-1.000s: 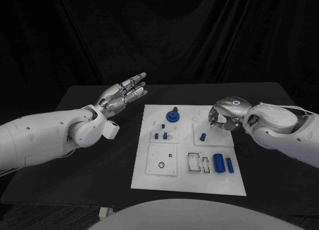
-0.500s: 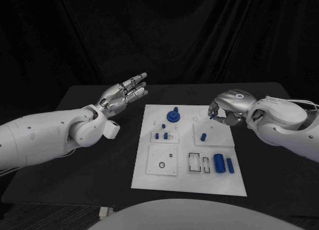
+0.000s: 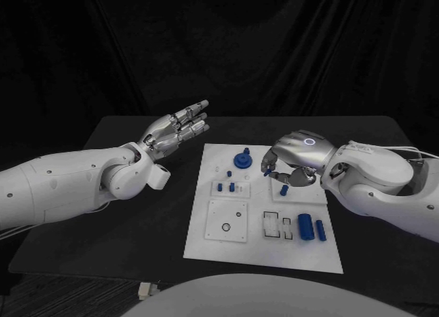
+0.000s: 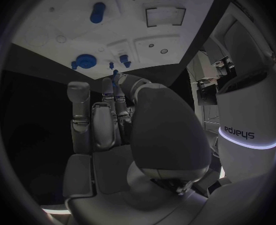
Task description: Assemble the parts on the task board
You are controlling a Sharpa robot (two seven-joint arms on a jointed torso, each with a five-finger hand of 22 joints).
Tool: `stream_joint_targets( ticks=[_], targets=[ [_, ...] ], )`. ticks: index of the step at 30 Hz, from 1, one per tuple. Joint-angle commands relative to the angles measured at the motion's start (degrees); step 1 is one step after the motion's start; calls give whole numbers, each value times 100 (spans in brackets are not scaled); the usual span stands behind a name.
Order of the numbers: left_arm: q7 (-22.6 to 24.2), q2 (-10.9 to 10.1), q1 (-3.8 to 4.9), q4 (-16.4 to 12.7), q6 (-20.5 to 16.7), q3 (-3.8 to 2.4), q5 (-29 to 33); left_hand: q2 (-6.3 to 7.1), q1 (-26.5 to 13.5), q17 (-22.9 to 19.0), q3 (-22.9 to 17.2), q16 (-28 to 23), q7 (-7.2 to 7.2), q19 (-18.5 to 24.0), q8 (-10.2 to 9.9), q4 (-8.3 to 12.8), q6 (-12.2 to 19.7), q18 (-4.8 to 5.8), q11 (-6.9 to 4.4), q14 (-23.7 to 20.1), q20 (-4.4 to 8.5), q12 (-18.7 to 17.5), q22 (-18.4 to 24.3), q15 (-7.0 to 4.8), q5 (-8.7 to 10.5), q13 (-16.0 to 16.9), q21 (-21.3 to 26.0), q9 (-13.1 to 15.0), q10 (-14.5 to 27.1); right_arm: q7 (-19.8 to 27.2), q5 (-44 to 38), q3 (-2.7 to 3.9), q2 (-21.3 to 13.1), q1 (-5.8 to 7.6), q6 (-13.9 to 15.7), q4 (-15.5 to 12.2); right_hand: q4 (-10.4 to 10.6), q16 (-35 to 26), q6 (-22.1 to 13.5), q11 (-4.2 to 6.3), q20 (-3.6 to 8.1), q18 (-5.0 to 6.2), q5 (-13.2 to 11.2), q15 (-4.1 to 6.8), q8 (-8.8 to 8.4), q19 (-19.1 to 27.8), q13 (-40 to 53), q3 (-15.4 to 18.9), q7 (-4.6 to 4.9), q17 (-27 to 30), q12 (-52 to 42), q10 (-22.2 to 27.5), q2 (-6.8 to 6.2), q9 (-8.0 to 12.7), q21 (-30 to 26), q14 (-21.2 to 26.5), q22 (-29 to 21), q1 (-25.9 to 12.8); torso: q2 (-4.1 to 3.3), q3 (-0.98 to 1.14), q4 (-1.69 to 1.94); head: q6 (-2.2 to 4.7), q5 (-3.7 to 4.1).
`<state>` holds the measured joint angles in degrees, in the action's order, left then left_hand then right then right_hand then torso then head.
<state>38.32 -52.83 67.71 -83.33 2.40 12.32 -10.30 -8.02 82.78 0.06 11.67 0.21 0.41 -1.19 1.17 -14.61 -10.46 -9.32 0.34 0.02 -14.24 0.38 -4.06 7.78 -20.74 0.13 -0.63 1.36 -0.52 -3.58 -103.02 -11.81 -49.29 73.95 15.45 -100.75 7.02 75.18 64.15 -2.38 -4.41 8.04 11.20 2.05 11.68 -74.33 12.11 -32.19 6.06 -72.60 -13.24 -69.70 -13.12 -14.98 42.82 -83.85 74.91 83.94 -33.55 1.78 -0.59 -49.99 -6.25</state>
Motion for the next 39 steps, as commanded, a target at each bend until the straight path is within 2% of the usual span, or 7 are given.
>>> stream_joint_targets(
  ticks=[1,7,12,18,20,21,39],
  targets=[
    [35,11,-7,-6,74,-6,42,-18,53,-6,4,-21,32,-4,26,19,21,-87,31,-2,-24,-24,-5,46,-15,1,-34,7,6,-131,-33,1,89,-80,-140,-43,-16,4,-20,-8,8,-41,-20,-39,-14,-20,-7,-36,6,4,35,-9,28,1,15,-20,508,-52,-5,0,0,-1,-18],
    [24,6,-11,-3,83,-6,40,-21,55,-6,7,-21,28,-6,25,20,22,-87,42,-2,-28,-23,-8,52,-15,2,-35,7,4,-108,-124,1,333,-271,-233,30,-36,-3,-16,-5,9,-36,-16,-37,-18,-9,-5,-50,5,11,35,-15,37,1,-5,-17,504,-36,-3,-3,20,-1,-57],
    [18,-9,-14,-5,84,-6,40,-23,58,-6,10,-21,26,-11,25,22,22,-87,50,-2,-31,-23,-23,57,-16,2,-39,7,3,-91,-149,1,506,-431,-372,130,-41,-4,-16,-5,9,-34,-15,-37,-19,-5,-5,-53,5,11,35,-16,39,1,-14,-16,502,-32,0,-16,9,-1,-90],
    [15,-7,-17,4,94,-6,39,-26,61,-6,12,-21,25,-13,25,24,26,-88,56,-2,-37,-23,-25,62,-18,2,-41,6,4,-90,-162,0,655,-552,-469,204,-45,-1,-19,-6,9,-30,-15,-37,-23,5,-5,-55,7,9,36,-15,41,2,-40,-17,496,-31,-6,-9,13,-1,-90],
    [12,-4,-18,5,96,-6,39,-26,61,-6,12,-21,25,-13,25,24,26,-88,56,-2,-37,-23,-25,62,-18,2,-41,6,4,-96,-190,0,695,-576,-517,220,-45,-1,-19,-6,9,-30,-15,-37,-23,5,-5,-55,7,9,36,-15,41,2,-40,-17,496,-31,-7,-10,14,-1,-96],
    [11,-3,-19,5,97,-6,39,-26,61,-6,12,-21,25,-13,25,24,26,-88,56,-2,-37,-23,-25,62,-18,2,-41,6,4,-102,-208,0,715,-586,-552,228,-49,-7,-22,-7,9,-29,-15,-37,-26,7,-5,-57,9,15,38,-13,43,3,-44,-14,495,-30,-6,-1,9,-1,-103],
    [-13,12,-28,16,119,-6,39,-34,68,-6,15,-21,26,-13,26,28,18,-89,70,-2,-44,-22,-19,64,-25,3,-40,7,0,-192,-269,0,958,-675,-893,305,-59,-32,-38,-18,2,-26,-66,-48,-50,30,-3,-42,20,41,46,-7,45,8,-73,1,486,-62,0,0,-3,-1,-195]
  ],
)
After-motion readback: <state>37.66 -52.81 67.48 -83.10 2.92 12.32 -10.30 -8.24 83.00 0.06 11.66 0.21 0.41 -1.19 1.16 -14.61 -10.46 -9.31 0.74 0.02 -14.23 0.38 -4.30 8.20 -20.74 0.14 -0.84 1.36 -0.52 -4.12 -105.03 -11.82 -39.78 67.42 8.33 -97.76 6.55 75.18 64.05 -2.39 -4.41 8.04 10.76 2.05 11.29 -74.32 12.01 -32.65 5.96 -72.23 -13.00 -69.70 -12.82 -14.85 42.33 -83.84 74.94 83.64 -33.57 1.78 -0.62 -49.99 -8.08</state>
